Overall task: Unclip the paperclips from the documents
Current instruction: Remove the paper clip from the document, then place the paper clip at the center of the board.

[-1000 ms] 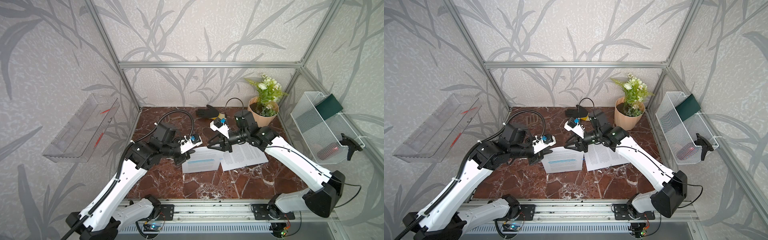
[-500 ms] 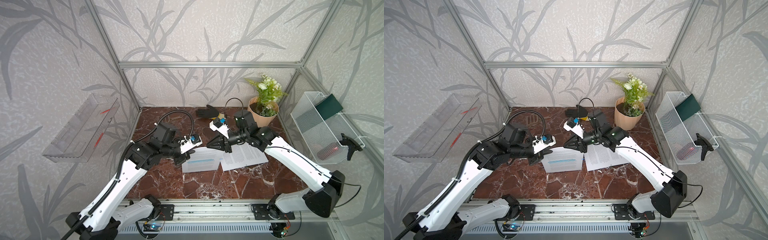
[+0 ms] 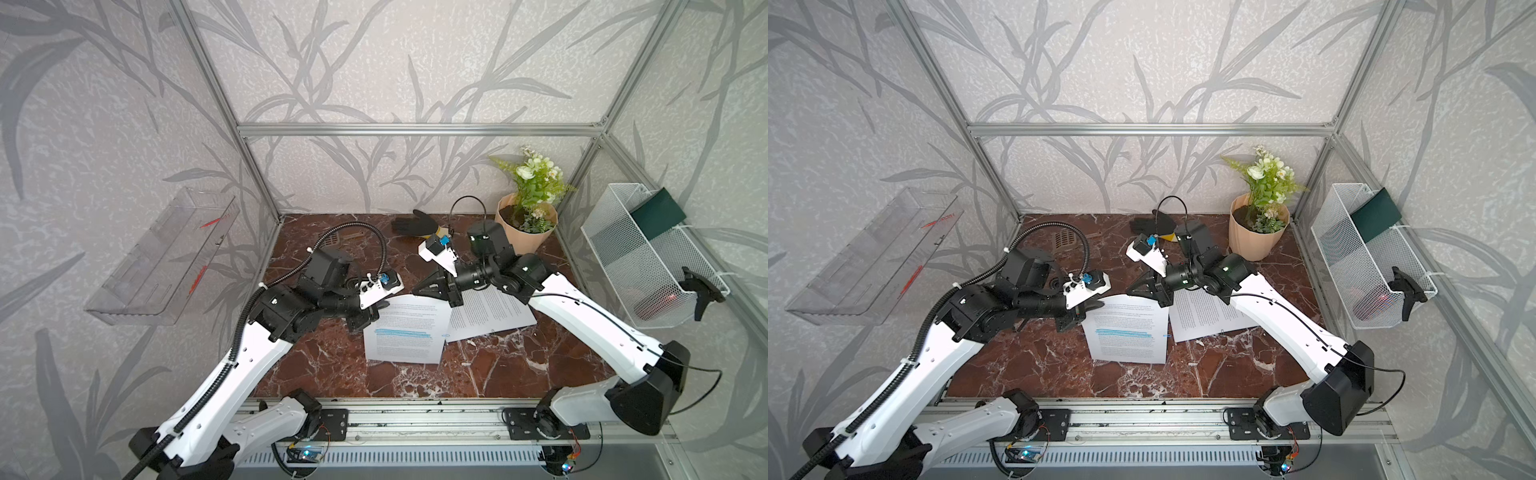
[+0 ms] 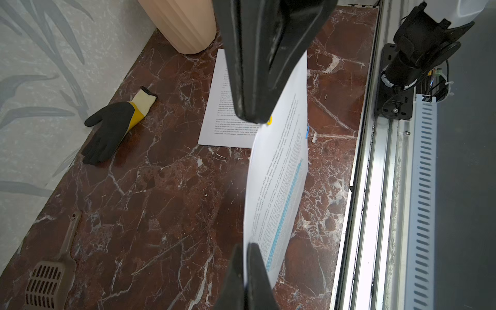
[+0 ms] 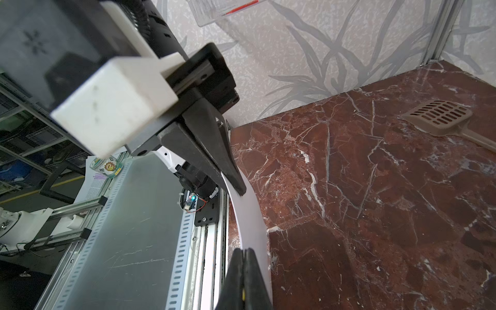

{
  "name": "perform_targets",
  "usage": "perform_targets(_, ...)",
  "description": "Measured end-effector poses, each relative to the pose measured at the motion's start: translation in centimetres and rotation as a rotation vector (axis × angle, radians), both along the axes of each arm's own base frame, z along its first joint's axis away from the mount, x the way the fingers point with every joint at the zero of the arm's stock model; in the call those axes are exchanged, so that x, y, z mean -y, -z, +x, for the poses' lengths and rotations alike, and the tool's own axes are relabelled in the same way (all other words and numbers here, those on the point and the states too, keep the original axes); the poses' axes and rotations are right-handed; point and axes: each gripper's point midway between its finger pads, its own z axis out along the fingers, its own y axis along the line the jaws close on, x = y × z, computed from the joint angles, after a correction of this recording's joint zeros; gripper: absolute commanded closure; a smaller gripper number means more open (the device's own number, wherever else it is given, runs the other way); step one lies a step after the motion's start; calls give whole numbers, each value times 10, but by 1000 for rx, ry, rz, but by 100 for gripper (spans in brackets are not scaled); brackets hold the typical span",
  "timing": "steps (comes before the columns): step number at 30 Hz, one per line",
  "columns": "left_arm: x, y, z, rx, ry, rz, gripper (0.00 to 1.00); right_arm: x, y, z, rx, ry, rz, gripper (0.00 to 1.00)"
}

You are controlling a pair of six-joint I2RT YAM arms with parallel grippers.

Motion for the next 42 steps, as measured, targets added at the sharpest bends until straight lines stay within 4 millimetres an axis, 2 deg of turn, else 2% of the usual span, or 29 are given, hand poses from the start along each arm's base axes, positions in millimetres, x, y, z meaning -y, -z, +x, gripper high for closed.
perform_targets(6, -4, -1, 1, 32, -1, 18, 100, -1, -9, 1, 7, 11, 7, 100)
perform_targets(15, -17, 10, 3, 54, -33, 85, 100, -1, -62, 10, 127, 55, 75, 100)
perform_targets(18, -21, 11, 2, 65, -46, 93, 100, 2, -60, 18, 138, 93, 61, 100)
perform_targets(20, -23, 9, 2, 77, -55, 95, 100, 7, -51, 33, 124, 146, 40, 100)
perform_targets(22, -25, 7, 2, 89, -63, 97, 100, 14, -36, 59, 97, 224, 11, 100)
perform_targets(25, -29, 5, 1, 101, -76, 102, 100, 17, 1, 104, 53, 333, -57, 100)
perform_targets(27, -32, 5, 0, 105, -82, 107, 100, 13, 37, 134, 6, 388, -112, 100)
perform_targets(31, -39, 5, -3, 108, -100, 126, 100, -5, 121, 178, -140, 449, -226, 100)
perform_targets(33, -44, 4, -5, 118, -114, 136, 100, -12, 164, 193, -216, 480, -282, 100)
perform_targets(36, -51, -3, -7, 146, -138, 141, 100, -18, 211, 208, -288, 521, -350, 100)
perform_targets(39, -57, -9, -8, 168, -157, 143, 100, -25, 241, 222, -311, 557, -389, 100)
perform_targets(42, -62, -11, -9, 176, -173, 150, 100, -28, 260, 233, -316, 594, -414, 100)
